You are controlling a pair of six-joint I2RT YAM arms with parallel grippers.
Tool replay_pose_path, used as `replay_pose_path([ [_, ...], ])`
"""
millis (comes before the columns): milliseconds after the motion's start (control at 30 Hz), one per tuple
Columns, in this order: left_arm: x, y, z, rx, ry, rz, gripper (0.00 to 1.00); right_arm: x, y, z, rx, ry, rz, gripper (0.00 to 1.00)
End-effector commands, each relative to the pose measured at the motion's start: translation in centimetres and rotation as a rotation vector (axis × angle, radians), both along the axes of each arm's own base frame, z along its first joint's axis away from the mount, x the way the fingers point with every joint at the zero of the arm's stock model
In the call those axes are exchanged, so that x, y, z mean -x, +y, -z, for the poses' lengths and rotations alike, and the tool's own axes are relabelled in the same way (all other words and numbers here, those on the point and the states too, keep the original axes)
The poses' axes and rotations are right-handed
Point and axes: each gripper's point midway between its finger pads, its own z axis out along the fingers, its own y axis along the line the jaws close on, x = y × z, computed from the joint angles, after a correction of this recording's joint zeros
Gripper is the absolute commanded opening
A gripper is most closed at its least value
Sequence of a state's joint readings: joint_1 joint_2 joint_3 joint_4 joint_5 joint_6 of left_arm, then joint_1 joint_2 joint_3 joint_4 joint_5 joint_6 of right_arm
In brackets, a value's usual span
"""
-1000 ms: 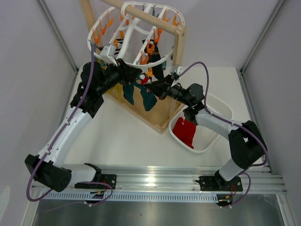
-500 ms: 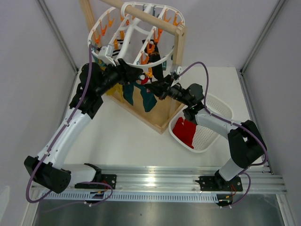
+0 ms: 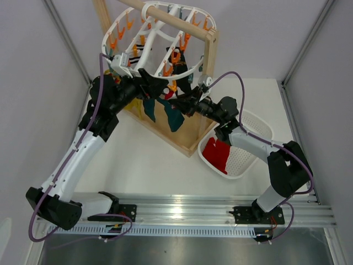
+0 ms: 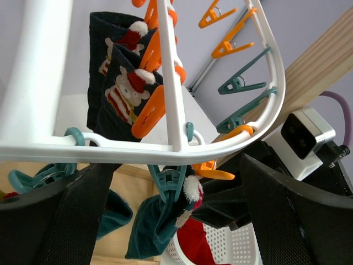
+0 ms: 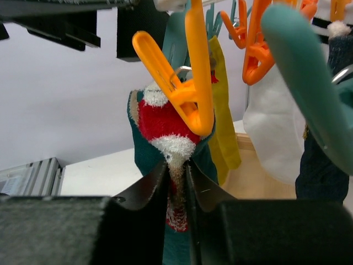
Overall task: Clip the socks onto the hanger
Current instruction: Clamp the sock onto the hanger, then reset both arms
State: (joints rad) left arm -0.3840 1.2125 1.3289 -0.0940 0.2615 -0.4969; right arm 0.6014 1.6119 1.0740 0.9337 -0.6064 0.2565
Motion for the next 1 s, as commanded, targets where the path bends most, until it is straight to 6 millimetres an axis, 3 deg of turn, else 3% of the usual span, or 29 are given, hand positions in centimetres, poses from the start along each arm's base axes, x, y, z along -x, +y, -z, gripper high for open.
replay_pose_path([
  [0,0.5,1.2,-0.9,0.016,-0.017,-0.048,0.98,0.3,0.0,-2.4,-0.017,-0.061,0.016,0.21],
  [167,0.5,2.4,-1.0,0.021,-0.013,-0.1,0.99,0.5,0.3,-1.8,0.045,-0.072,0.056,0.42],
  [433,1.6,4.1,-1.4,0.013,-0.006,-0.159,0.99,1.1,0.9,-1.0,0.115,-0.065,0.105,0.64],
  [633,3.2,6.1,-1.5,-0.003,0.009,-0.223,0.99,1.4,1.6,-0.4,0.198,-0.064,0.201,0.72],
  [767,4.5,6.7,-1.5,0.0,0.02,-0.234,1.0,1.8,0.3,-0.4,0.248,-0.04,0.297,0.76],
  [833,4.9,7.0,-1.5,0.002,0.03,-0.242,1.0,2.5,-0.7,-1.8,0.241,-0.038,0.328,0.79],
  [867,5.2,7.1,-1.2,-0.004,0.042,-0.244,0.99,2.7,-1.2,-1.4,0.267,-0.013,0.351,0.8],
  [967,5.5,7.6,-0.9,-0.014,0.052,-0.265,0.99,4.1,-2.7,-2.5,0.279,-0.003,0.4,0.82],
])
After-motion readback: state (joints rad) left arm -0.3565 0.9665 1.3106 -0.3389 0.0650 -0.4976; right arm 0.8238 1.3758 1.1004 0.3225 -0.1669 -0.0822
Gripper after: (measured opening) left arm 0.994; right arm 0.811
